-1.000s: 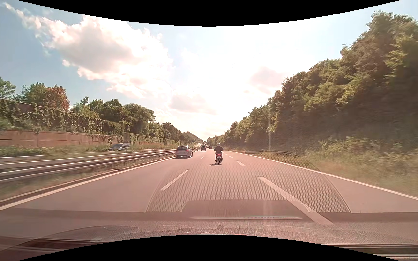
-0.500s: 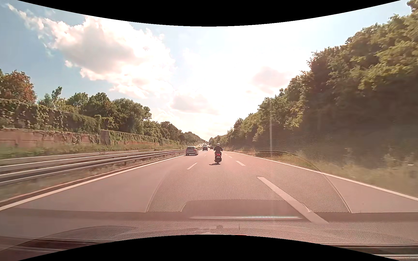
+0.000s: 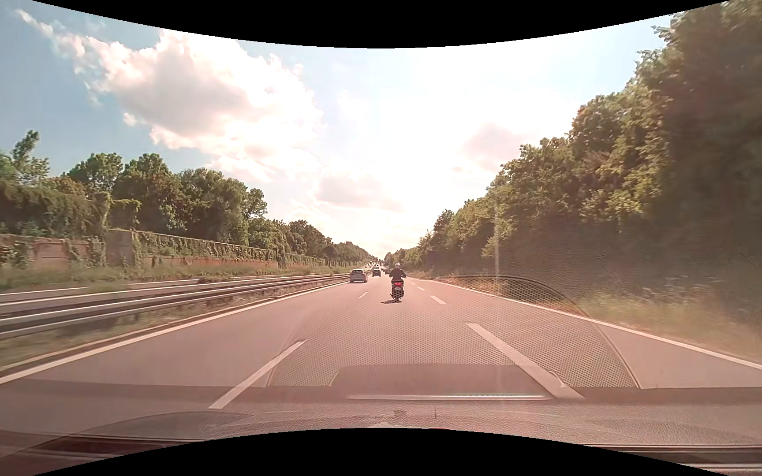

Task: Follow the waypoints while adhering to traffic rules and regulations

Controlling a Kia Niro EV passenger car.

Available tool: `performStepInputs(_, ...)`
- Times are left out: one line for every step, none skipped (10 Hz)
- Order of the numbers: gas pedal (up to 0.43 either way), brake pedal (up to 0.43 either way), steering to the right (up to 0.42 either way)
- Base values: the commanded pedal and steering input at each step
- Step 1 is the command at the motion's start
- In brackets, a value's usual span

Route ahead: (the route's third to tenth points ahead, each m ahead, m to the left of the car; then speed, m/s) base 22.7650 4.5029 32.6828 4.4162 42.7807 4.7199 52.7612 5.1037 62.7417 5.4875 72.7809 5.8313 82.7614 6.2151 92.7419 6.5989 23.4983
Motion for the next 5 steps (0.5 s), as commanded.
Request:
performStepInputs(0.248,0.012,-0.004)
performStepInputs(0.248,0.012,-0.003)
performStepInputs(0.248,0.012,-0.003)
performStepInputs(0.248,0.012,-0.004)
performStepInputs(0.248,0.012,-0.003)
